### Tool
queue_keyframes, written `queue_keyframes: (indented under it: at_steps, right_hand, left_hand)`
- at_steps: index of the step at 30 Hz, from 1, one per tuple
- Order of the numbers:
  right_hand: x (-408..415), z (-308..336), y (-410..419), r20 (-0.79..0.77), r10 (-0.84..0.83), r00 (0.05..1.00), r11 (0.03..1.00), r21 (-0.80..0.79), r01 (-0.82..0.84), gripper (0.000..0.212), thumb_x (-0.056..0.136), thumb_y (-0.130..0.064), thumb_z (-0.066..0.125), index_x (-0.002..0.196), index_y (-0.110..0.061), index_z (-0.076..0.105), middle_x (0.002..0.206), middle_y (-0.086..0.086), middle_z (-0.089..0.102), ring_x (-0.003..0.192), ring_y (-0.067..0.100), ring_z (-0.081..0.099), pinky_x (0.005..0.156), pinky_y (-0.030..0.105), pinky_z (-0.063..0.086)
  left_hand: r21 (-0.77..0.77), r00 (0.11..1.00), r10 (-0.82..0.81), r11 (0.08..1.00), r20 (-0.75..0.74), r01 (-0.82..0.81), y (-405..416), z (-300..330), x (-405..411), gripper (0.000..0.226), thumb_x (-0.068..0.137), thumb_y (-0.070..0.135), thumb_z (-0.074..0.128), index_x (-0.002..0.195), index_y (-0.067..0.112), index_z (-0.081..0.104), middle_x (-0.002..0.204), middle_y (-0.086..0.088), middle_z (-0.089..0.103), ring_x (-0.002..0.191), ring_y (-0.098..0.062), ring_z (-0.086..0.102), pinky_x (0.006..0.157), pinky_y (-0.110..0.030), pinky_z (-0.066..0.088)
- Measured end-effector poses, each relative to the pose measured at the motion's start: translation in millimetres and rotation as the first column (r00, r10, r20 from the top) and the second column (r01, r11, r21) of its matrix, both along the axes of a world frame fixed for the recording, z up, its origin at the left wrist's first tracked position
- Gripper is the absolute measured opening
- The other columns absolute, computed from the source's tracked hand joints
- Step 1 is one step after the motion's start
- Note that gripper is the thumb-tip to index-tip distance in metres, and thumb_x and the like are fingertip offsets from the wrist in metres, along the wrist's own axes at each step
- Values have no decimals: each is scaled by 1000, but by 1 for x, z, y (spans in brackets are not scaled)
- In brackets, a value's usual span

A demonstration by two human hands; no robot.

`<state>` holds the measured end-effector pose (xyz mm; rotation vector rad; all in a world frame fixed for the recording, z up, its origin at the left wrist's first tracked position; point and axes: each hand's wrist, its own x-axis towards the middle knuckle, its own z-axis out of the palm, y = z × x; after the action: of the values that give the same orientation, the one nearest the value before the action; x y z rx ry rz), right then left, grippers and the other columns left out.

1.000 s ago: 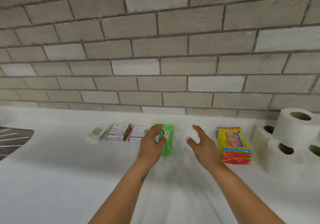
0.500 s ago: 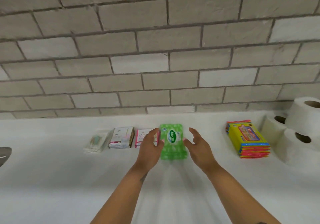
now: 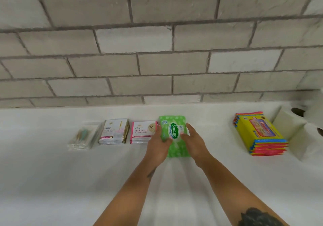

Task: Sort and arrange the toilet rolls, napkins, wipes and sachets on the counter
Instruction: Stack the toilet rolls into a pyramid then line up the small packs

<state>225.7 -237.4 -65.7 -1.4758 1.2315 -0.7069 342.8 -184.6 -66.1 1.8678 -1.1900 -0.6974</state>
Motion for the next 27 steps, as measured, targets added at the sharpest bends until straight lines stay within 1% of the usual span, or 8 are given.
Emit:
queue_keyframes:
  at_steps: [1, 3, 5, 9, 14, 19, 22, 27]
  right_hand:
    - [1, -2, 0, 6, 3, 1000, 1000, -3, -3, 43, 96, -17, 43, 138, -25, 40, 124, 0, 55, 102, 16, 52, 91, 29, 41]
    - [4, -5, -1, -13, 15, 1000, 1000, -8, -16, 42, 92, -13, 44, 132, -28, 45, 118, -1, 60, 97, 16, 56, 89, 31, 44]
    - [5, -7, -1, -37, 26, 999, 1000, -10, -27, 44, 89, -11, 44, 130, -28, 46, 115, -3, 61, 100, 18, 58, 91, 33, 46]
    - [5, -10, -2, -66, 56, 996, 998, -38, -59, 51, 85, -9, 50, 132, -28, 43, 114, -1, 63, 102, 22, 60, 92, 38, 47]
    - [1, -14, 3, -98, 76, 992, 994, -73, -83, 52, 86, -19, 52, 136, -25, 40, 113, 3, 65, 101, 25, 62, 91, 39, 47]
    - [-14, -11, 22, -85, 116, 990, 988, -96, -124, 46, 86, -20, 49, 131, -28, 43, 110, -5, 64, 97, 18, 61, 79, 27, 46]
    - [-26, -11, 37, -66, 120, 991, 988, -91, -126, 56, 76, -30, 45, 132, -30, 42, 111, -6, 65, 99, 18, 63, 89, 35, 50]
    - [-43, -11, 51, -98, 102, 990, 993, -47, -107, 50, 88, -10, 45, 133, -31, 41, 116, -3, 62, 102, 19, 59, 89, 31, 47]
  left_hand:
    - [4, 1000, 0, 1000, -7, 0, 0, 0, -2, 55, 92, 12, 51, 144, 18, 32, 119, 0, 58, 75, 4, 51, 62, -1, 38]
    - [-8, 1000, 2, 1000, -21, -2, -1, 1, -4, 53, 91, 9, 52, 141, 18, 36, 113, 4, 58, 68, 7, 46, 54, 1, 37]
    - [-8, 1000, -1, 1000, -7, 1, 1, 4, -8, 53, 91, 9, 52, 141, 18, 36, 122, 4, 56, 84, -2, 53, 56, -6, 36]
    - [41, 1000, 6, 999, 2, -6, 2, 10, -13, 54, 94, 15, 51, 144, 16, 31, 140, -5, 48, 124, -20, 47, 72, -10, 27]
    - [62, 1000, -12, 998, 9, 12, 11, 11, -17, 55, 94, 15, 52, 145, 13, 30, 143, -6, 46, 128, -22, 44, 69, -6, 24]
    - [54, 999, -36, 998, 4, 35, 30, 10, -28, 54, 94, 16, 52, 144, 15, 31, 142, -3, 46, 129, -19, 44, 72, -4, 23]
    - [41, 999, -52, 998, -9, 53, 43, 10, -38, 54, 95, 15, 51, 144, 16, 30, 140, -1, 47, 129, -17, 43, 70, -3, 23]
    - [37, 997, -50, 998, -64, 53, 62, 7, -55, 55, 94, 17, 53, 144, 20, 31, 141, 1, 47, 126, -13, 44, 78, -8, 28]
